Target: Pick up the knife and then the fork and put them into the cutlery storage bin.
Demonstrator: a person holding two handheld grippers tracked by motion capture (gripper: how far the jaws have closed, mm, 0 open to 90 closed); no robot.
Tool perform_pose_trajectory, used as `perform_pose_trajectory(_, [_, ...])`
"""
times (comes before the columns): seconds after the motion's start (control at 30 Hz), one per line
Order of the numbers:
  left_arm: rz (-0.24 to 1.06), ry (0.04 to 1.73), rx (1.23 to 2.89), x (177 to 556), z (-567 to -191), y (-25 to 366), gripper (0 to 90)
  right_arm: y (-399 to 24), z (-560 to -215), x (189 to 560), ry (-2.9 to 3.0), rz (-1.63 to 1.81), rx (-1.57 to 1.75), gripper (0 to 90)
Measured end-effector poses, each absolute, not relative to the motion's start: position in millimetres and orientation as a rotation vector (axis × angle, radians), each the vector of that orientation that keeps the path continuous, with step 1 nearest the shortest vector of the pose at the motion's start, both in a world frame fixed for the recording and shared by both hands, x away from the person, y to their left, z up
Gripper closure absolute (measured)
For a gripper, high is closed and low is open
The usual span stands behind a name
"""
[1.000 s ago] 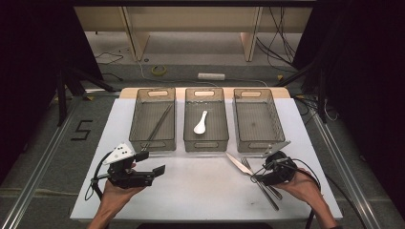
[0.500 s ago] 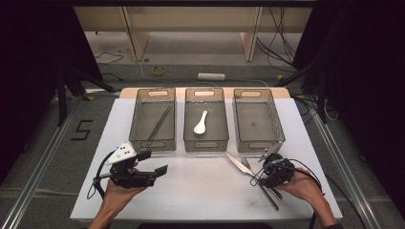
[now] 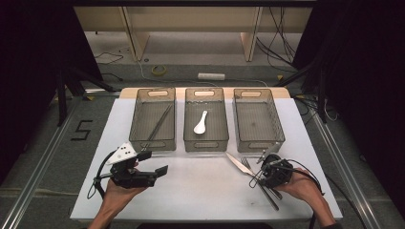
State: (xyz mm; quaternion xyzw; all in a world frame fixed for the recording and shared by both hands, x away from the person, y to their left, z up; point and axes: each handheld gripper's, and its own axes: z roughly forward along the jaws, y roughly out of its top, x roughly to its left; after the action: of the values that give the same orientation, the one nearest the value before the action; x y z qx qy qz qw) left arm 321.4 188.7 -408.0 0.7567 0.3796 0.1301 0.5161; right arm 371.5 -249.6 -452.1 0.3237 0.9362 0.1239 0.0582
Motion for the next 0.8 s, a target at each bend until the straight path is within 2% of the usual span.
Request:
perform_pose_trajectory(0.33, [0.308, 0.913, 1.819, 321.1, -408.1, 187.6, 15.4, -246.1, -454.3, 378.3, 2.870, 0.337, 1.012, 73.8])
perform_pose_trajectory(0.8, [0.308, 0.912, 1.826, 322.1, -408.3, 186.5, 15.4, -244.0, -454.5, 382.9, 2.893, 0.307, 1.023, 74.9])
